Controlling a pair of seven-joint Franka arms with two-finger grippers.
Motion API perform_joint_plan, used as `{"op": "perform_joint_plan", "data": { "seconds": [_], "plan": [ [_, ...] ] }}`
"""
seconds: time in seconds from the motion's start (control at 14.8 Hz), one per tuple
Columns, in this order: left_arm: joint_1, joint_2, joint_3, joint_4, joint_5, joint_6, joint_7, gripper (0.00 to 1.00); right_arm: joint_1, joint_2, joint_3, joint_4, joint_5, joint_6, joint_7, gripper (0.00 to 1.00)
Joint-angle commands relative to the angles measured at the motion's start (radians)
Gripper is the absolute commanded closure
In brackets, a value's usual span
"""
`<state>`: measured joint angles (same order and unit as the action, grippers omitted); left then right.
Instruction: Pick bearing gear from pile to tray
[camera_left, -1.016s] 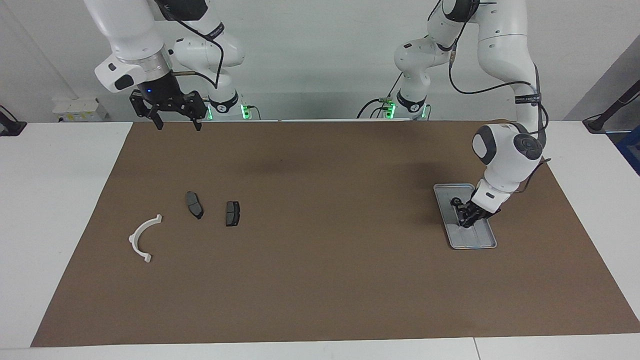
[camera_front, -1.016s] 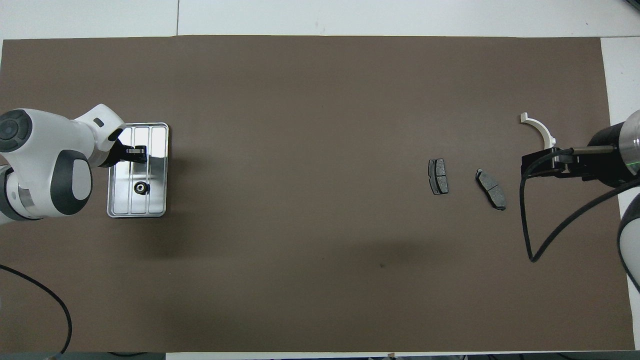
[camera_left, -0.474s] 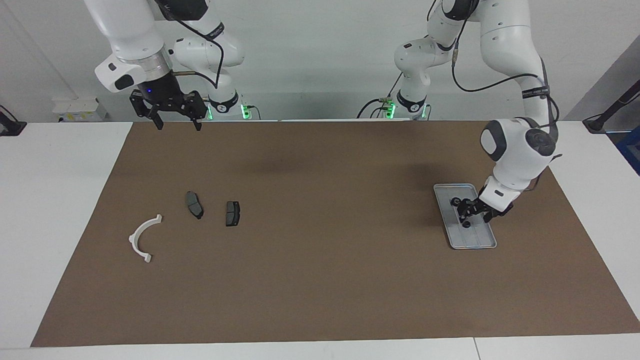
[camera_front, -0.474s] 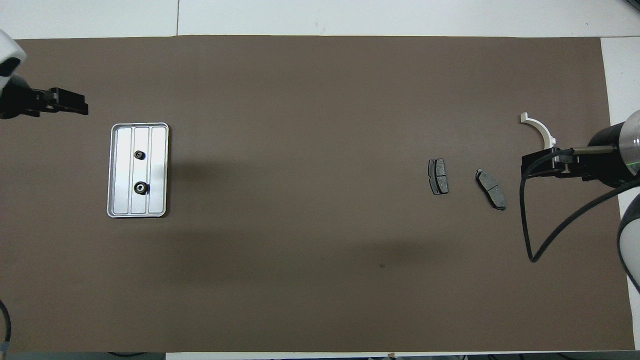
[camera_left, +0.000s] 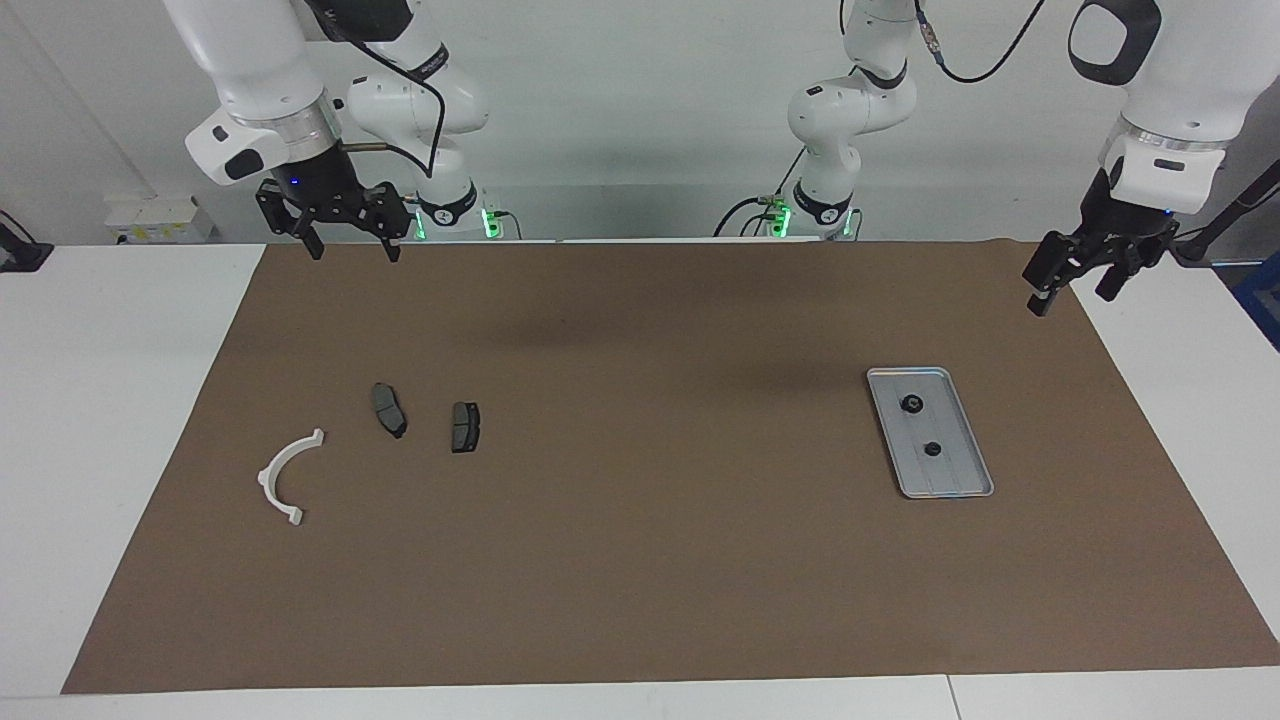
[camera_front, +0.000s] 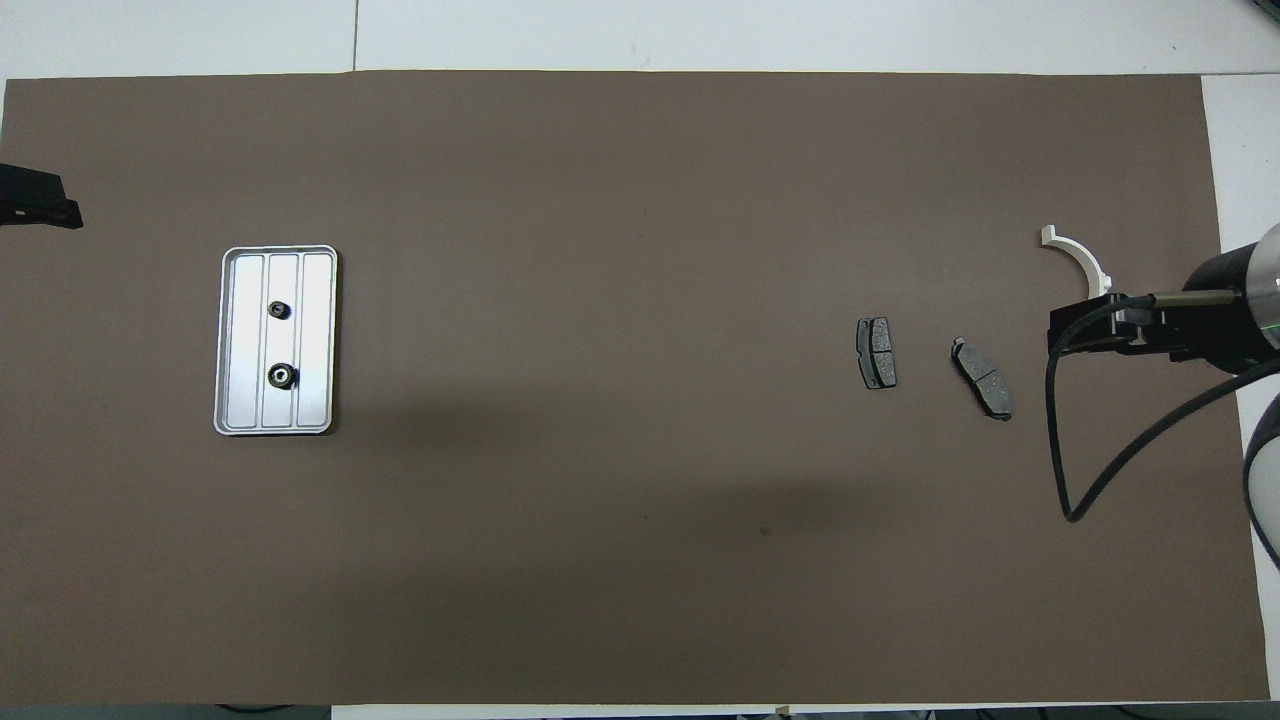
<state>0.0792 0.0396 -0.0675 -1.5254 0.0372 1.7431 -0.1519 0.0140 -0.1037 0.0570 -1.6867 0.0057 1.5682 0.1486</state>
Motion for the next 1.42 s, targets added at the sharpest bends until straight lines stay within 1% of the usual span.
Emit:
{"op": "perform_joint_plan", "data": {
  "seconds": [0.0, 0.07, 0.2, 0.27, 0.41, 0.47, 0.61, 0.68, 0.88, 1.02, 1.15, 1.36],
  "plan": [
    [-0.226, -0.033, 0.207, -0.033, -0.01, -0.057, -0.015, 0.0, -0.008, -0.01, 0.001, -0.002, -0.016, -0.001, 0.002, 0.0],
    [-0.236, -0.035, 0.213, -0.035, -0.011, -0.08, -0.006, 0.0, -0.008, -0.01, 0.001, -0.002, -0.016, -0.001, 0.003, 0.0],
    [-0.233, -0.055, 0.212, -0.023, -0.016, -0.166, 0.032, 0.0, -0.008, -0.01, 0.001, -0.002, -0.016, -0.001, 0.003, 0.0],
    [-0.239, -0.05, 0.218, -0.018, -0.034, -0.197, 0.038, 0.0, -0.008, -0.01, 0.001, -0.002, -0.016, -0.001, 0.002, 0.0],
    [-0.23, -0.047, 0.204, -0.004, -0.039, -0.224, 0.038, 0.0, -0.008, -0.01, 0.001, -0.002, -0.016, -0.001, 0.003, 0.0],
    [-0.208, -0.05, 0.193, -0.004, -0.04, -0.231, 0.041, 0.0, -0.008, -0.01, 0.001, -0.002, -0.016, -0.001, 0.003, 0.0],
    [-0.126, -0.049, 0.096, -0.004, -0.039, -0.243, 0.041, 0.0, -0.008, -0.01, 0.001, -0.002, -0.016, -0.001, 0.003, 0.0],
    [-0.121, -0.052, 0.088, -0.002, -0.037, -0.243, 0.041, 0.0, -0.008, -0.01, 0.001, -0.002, -0.016, -0.001, 0.003, 0.0],
    [-0.133, -0.053, 0.097, 0.001, -0.03, -0.26, 0.04, 0.0, -0.008, -0.01, 0.001, -0.002, -0.016, -0.001, 0.002, 0.0],
    [-0.171, -0.047, 0.104, 0.025, -0.031, -0.301, 0.04, 0.0, -0.008, -0.01, 0.001, -0.001, -0.016, 0.001, 0.003, 0.0],
    [-0.164, -0.053, 0.117, 0.037, -0.031, -0.344, 0.041, 0.0, -0.008, -0.01, 0.001, -0.002, -0.015, -0.001, 0.002, 0.0],
    [-0.154, -0.082, 0.114, 0.015, -0.034, -0.324, 0.064, 0.0, -0.008, -0.01, 0.001, -0.001, -0.015, -0.001, 0.003, 0.0]
  ]
}}
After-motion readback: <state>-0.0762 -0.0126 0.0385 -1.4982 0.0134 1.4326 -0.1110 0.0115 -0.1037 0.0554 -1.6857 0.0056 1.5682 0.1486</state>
